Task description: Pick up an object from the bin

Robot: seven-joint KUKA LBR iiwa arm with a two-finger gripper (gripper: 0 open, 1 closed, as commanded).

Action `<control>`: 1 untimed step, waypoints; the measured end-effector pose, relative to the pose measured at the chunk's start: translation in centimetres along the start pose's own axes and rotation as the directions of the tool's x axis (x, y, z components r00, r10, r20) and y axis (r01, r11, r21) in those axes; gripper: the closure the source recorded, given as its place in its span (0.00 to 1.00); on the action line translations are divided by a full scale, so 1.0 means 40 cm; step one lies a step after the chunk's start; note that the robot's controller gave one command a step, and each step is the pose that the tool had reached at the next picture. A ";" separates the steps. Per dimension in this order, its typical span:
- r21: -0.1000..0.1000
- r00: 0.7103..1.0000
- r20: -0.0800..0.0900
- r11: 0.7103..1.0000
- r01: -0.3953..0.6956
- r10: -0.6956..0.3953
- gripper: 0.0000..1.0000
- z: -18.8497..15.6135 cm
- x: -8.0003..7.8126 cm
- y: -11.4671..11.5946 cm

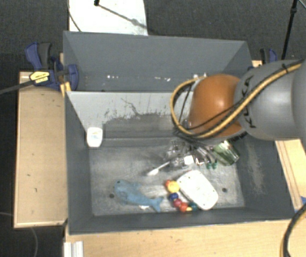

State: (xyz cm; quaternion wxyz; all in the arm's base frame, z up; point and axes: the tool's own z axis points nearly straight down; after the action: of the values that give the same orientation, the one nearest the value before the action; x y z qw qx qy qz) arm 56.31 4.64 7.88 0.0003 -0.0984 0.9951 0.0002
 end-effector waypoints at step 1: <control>-0.001 1.000 -0.006 1.000 -0.002 0.002 1.00 -0.112 0.011 0.003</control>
Offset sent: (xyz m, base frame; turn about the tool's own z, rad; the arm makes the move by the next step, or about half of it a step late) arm 0.0089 -0.0018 0.0092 0.0047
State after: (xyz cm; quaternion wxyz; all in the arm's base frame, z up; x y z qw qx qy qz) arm 55.83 4.67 12.38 -0.0026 -0.0976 0.9952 0.0006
